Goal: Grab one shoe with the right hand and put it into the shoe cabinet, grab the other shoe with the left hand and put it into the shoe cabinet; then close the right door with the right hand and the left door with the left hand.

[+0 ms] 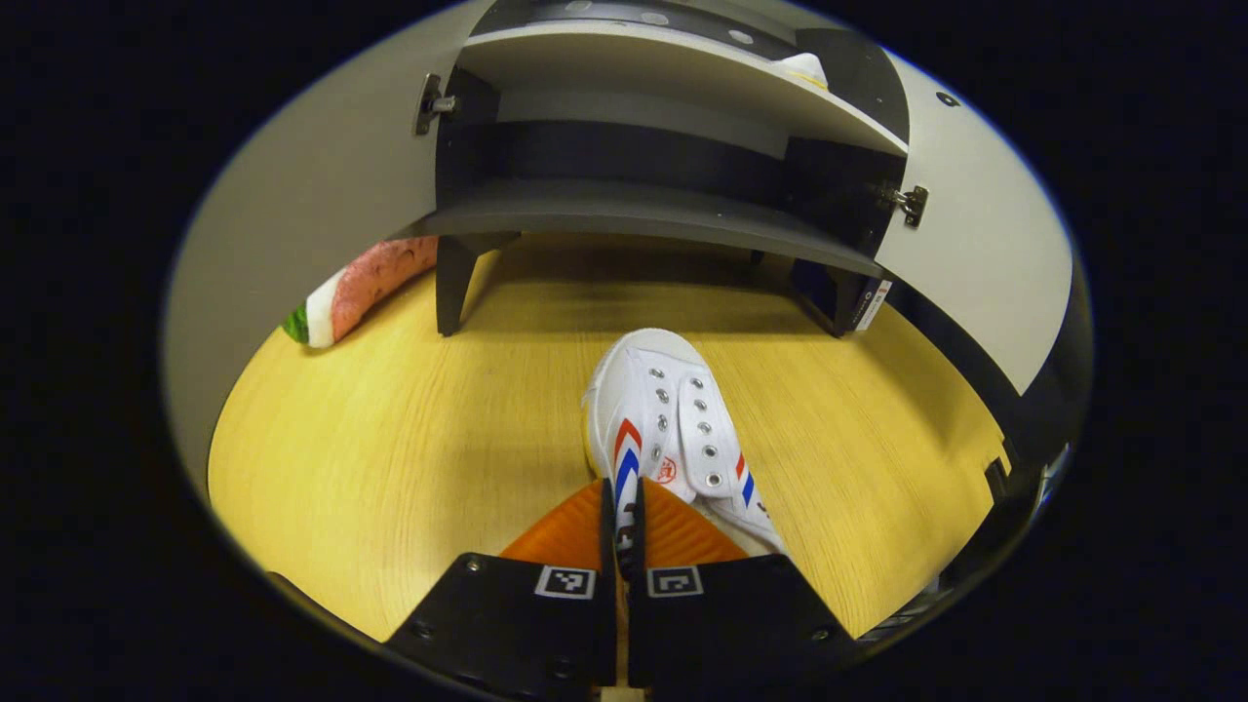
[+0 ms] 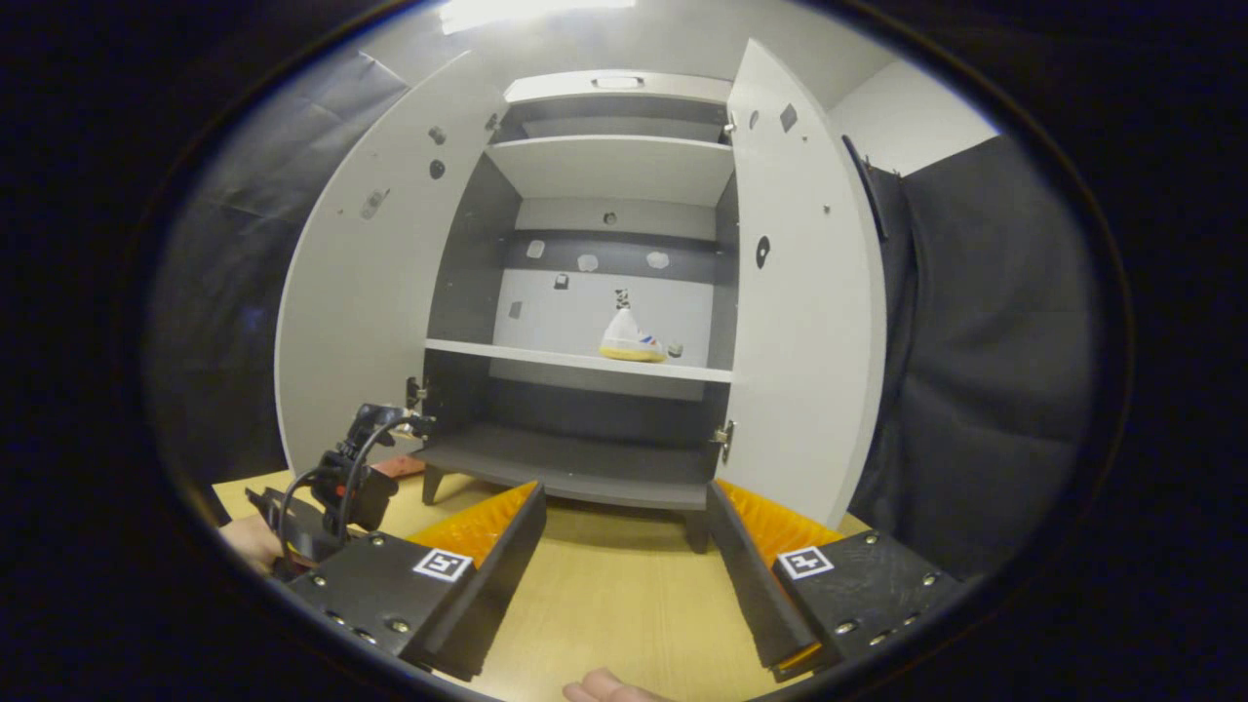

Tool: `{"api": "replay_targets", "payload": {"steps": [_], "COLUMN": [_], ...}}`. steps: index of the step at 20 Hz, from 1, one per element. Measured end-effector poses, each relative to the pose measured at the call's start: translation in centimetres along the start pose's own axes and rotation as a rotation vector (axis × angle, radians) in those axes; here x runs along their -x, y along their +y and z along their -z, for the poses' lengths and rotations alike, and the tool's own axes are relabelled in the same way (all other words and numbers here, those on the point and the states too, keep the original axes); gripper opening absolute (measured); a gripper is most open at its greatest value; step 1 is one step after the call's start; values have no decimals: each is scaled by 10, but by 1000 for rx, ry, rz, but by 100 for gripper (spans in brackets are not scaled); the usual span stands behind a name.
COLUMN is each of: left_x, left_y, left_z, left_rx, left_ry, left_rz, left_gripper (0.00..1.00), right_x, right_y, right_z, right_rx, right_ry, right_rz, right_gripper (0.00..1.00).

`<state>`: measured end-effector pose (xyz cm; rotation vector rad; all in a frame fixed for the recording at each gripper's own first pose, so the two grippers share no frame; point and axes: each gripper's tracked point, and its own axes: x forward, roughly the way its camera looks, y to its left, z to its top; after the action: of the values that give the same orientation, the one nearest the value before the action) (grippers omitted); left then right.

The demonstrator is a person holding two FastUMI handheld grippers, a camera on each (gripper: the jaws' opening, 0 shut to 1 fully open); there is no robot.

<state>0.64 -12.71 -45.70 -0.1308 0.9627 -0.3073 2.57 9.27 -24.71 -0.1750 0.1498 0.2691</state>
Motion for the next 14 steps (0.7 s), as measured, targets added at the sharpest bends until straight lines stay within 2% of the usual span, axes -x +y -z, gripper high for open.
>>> {"api": "replay_targets", "payload": {"steps": [3, 6, 8, 12, 14], "left_x": [11, 28, 48, 95, 113], "left_y": [-5, 0, 3, 1, 1], "left_z": [-2, -12, -27, -69, -98], "left_rx": [-9, -36, -48, -70, -72], "left_ry": [-21, -74, -123, -227, -290], "left_rz": [35, 20, -3, -26, -28], "left_gripper": [3, 3, 3, 3, 3], "right_x": [3, 5, 6, 13, 15], "right_y": [-5, -11, -19, -26, -19], "right_z": [1, -6, -14, -26, -24], "right_rx": [-28, -41, -48, -140, -139], "right_ry": [11, 4, 3, -6, 2], "right_rz": [14, 33, 62, 84, 52], "right_gripper": [98, 98, 98, 98, 98]}}
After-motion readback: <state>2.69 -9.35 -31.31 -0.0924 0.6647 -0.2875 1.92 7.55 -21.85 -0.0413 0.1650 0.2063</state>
